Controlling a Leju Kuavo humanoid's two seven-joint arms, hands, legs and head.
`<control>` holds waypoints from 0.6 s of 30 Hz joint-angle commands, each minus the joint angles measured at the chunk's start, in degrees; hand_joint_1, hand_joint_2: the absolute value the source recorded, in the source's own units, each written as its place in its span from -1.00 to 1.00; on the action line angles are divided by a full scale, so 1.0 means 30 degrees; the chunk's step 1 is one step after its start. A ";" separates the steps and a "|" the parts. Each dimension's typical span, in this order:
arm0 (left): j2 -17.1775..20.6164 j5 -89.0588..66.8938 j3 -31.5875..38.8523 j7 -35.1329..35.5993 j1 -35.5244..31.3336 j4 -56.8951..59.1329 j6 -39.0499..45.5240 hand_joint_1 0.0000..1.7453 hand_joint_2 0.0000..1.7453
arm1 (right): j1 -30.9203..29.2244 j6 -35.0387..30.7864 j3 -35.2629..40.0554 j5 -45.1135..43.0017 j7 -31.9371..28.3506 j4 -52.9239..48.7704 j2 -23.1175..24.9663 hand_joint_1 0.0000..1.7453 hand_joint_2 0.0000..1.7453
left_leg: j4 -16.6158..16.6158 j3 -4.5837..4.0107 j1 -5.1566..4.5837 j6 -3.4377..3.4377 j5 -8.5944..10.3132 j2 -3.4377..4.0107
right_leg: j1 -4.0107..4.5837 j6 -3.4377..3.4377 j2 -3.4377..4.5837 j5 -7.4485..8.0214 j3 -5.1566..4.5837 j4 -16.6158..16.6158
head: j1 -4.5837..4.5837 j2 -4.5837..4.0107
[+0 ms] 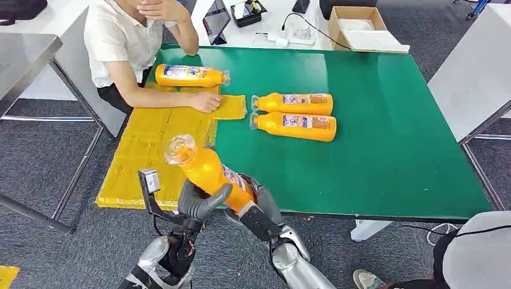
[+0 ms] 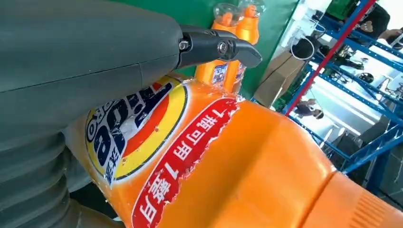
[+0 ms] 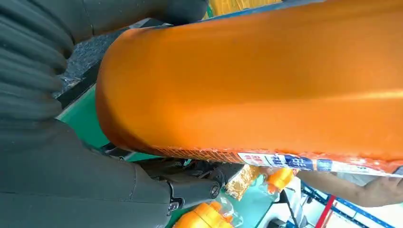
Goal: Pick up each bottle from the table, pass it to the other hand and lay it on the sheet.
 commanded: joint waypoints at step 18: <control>0.0086 -0.1476 -0.0775 -0.2346 -0.1410 0.0845 -0.1962 1.00 1.00 | -0.0165 0.2765 0.2576 -0.1688 -0.0288 -0.0321 -0.0420 -1.00 1.00 | -0.0003 0.0032 0.0014 -0.0013 -0.0008 -0.0040 | 0.0017 -0.0024 -0.0047 -0.0023 0.0039 -0.0005 | 0.0000 0.0000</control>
